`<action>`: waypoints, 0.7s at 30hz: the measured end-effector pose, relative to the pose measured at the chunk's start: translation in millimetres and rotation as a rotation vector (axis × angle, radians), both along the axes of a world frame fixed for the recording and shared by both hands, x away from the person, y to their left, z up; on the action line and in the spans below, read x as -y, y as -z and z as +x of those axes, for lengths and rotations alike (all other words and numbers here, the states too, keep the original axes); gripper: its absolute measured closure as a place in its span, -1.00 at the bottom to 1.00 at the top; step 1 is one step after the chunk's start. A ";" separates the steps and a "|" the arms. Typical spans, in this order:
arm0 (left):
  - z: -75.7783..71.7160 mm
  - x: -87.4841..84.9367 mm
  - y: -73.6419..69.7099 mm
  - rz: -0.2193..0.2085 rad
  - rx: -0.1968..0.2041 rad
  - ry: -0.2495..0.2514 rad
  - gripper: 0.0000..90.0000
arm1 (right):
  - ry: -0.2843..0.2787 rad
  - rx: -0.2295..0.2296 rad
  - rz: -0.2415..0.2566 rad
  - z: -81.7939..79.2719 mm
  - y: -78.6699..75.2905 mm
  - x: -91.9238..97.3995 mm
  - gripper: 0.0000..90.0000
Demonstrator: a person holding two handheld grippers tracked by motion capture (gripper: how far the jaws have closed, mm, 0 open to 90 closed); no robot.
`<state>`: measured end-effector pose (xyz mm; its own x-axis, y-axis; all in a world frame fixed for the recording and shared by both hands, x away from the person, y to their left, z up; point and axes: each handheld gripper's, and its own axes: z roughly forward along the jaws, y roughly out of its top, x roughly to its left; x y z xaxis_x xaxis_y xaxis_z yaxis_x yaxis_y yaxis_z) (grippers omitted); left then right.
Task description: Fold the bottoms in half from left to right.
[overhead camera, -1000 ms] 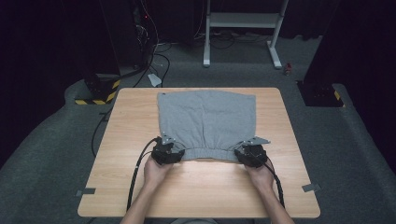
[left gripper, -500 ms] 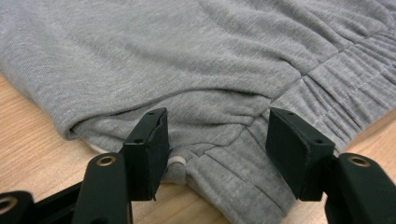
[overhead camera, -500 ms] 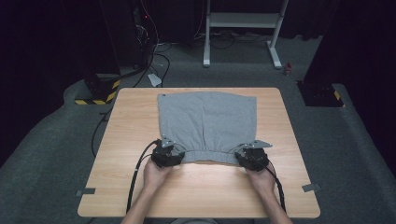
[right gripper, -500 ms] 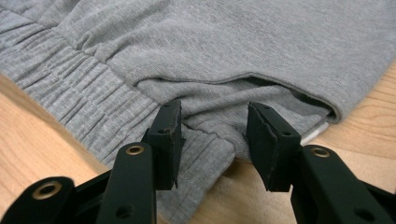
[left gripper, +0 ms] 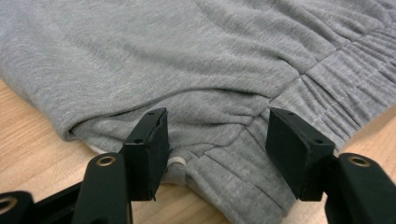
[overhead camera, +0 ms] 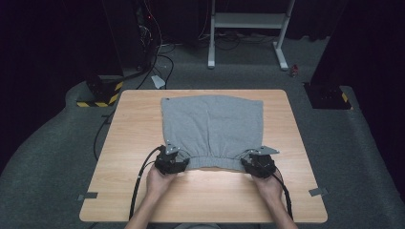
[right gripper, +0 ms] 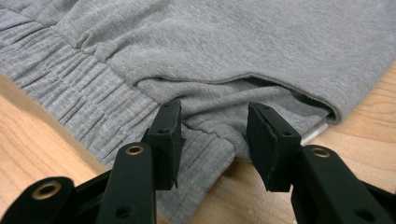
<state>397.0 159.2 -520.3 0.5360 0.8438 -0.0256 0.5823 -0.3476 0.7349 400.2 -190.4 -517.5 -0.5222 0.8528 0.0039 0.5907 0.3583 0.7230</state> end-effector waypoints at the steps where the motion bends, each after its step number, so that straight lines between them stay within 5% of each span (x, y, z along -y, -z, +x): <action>1: 0.0 0.0 0.0 0.000 0.000 0.000 -0.13 | 0.000 0.000 0.000 0.0 0.0 0.0 0.24; 21: -21.9 -0.6 2.6 -0.021 0.009 0.015 -0.13 | -0.021 0.008 -0.003 -20.0 0.6 4.4 0.22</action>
